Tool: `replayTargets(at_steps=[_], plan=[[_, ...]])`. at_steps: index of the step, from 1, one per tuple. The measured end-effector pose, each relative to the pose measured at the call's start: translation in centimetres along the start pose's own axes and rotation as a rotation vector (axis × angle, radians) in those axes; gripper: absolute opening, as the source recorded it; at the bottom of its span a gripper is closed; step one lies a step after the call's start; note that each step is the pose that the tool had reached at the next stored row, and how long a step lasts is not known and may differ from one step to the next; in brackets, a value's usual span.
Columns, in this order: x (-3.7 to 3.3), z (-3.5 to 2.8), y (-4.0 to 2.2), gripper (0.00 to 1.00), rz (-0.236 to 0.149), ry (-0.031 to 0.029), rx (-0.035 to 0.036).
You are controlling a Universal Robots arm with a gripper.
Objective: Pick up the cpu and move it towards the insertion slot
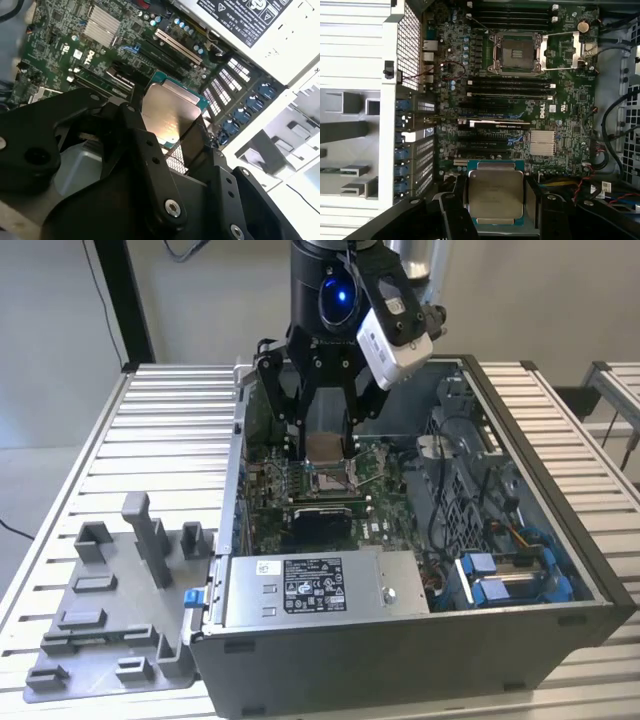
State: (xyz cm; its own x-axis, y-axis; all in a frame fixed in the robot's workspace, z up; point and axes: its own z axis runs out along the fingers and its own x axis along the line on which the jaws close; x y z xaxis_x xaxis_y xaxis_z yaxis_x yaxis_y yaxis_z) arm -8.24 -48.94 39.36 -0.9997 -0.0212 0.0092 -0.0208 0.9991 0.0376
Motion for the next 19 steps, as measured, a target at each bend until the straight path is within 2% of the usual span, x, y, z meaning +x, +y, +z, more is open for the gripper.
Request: replayTargets(at_steps=[7, 11, 19], plan=[[-2.18, 0.03, 0.04, 0.0, 0.0, -0.0001, -0.0001], [-3.03, 0.06, 0.08, 0.0, 0.0, -0.0001, -0.0001], [-3.21, 0.06, 0.08, 0.0, 0.0, -0.0001, 0.0]])
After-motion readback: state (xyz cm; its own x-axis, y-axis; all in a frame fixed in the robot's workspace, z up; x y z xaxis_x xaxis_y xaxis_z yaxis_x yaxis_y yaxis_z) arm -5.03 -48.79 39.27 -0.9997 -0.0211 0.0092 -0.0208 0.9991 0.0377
